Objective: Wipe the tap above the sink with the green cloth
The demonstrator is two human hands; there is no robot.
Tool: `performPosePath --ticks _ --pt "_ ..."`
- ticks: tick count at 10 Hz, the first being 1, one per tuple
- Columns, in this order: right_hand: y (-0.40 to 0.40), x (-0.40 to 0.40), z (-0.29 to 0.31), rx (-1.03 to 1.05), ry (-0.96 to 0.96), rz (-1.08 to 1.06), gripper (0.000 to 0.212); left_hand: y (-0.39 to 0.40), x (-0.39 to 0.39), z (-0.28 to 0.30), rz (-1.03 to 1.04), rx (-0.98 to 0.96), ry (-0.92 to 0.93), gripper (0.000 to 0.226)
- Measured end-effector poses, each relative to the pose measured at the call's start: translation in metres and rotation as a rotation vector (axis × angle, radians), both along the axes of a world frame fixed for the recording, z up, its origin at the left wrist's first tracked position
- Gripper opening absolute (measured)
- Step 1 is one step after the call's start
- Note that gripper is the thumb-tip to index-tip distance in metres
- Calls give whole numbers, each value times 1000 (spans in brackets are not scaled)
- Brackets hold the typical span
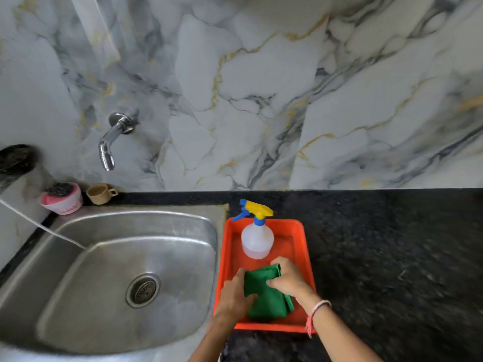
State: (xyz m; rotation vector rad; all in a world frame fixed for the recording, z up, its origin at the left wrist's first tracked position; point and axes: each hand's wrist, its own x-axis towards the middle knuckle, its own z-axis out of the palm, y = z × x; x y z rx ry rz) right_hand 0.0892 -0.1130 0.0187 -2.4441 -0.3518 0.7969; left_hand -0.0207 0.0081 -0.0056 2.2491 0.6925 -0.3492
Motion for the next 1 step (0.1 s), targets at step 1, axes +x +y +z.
performPosePath --ticks 1 --pt "-8 -3 4 -92 18 66 50 -8 0 -1 -22 75 25 74"
